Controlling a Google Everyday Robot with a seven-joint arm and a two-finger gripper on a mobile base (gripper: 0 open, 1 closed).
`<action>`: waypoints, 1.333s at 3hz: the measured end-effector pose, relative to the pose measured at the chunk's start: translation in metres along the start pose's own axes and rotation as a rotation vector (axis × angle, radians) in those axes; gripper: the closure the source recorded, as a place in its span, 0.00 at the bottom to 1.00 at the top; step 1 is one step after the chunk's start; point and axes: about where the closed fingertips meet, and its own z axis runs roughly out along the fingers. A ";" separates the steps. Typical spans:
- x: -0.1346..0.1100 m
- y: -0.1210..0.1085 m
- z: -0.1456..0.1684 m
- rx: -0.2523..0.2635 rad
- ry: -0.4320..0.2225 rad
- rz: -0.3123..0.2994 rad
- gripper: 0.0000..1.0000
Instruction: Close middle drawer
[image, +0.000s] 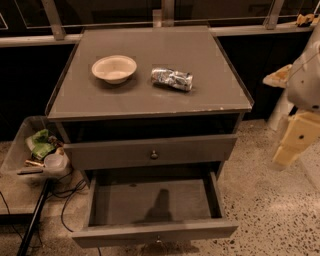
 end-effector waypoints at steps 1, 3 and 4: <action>0.002 0.028 0.040 -0.050 -0.082 -0.023 0.18; 0.017 0.087 0.130 -0.098 -0.234 0.003 0.65; 0.017 0.089 0.133 -0.091 -0.238 0.003 0.88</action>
Offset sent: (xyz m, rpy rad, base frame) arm -0.0557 0.0449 -0.1633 0.2462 0.0343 0.1122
